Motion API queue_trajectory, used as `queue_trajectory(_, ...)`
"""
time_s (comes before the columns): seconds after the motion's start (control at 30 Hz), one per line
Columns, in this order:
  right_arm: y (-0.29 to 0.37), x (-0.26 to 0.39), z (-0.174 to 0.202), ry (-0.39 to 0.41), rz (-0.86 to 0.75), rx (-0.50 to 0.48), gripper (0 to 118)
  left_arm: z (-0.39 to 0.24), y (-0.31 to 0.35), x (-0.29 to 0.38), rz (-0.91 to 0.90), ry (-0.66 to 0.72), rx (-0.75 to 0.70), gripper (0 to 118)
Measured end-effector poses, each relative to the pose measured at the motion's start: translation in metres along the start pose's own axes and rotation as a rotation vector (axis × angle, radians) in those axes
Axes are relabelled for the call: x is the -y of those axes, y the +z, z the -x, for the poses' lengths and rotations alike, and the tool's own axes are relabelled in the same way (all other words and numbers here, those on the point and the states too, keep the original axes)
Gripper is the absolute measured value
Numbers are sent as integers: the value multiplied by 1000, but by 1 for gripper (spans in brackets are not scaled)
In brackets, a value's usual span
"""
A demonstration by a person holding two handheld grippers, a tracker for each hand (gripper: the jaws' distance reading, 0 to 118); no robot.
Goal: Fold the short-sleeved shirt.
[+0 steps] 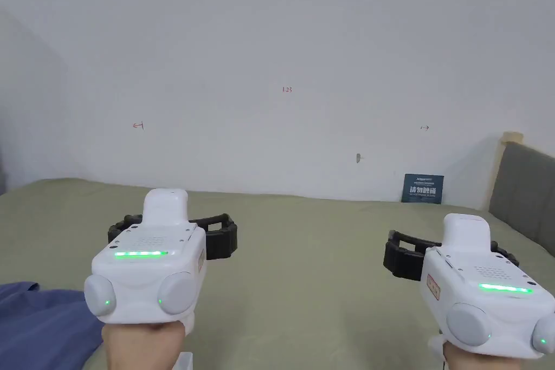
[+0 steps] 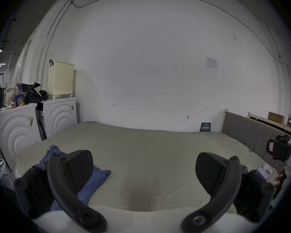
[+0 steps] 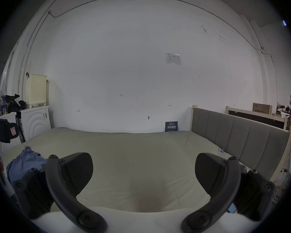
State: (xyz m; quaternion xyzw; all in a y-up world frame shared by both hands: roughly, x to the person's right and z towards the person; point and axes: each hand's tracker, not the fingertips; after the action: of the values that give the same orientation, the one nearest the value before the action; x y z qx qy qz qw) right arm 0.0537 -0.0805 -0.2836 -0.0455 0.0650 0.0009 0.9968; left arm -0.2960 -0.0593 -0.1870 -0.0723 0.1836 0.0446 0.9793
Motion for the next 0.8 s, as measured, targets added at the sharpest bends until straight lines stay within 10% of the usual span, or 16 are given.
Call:
queue_trajectory(0.3,4,-7,3,-6,11,-6,118,3,1,-6,14,-19,-12,118)
queue_trajectory(0.47,15,-40,18,139,32,-46,118,30,15,-21,4,320,73,118)
queue_trajectory(0.57,28,-51,52,570,-43,1,118,71,12,-12,18,923,242,118)
queue_trajectory(0.7,34,7,94,1633,-346,225,118,110,-6,55,17,1853,418,118)
queue_trajectory(0.8,45,19,93,1709,-304,-21,118,117,1,80,-9,1893,349,118)
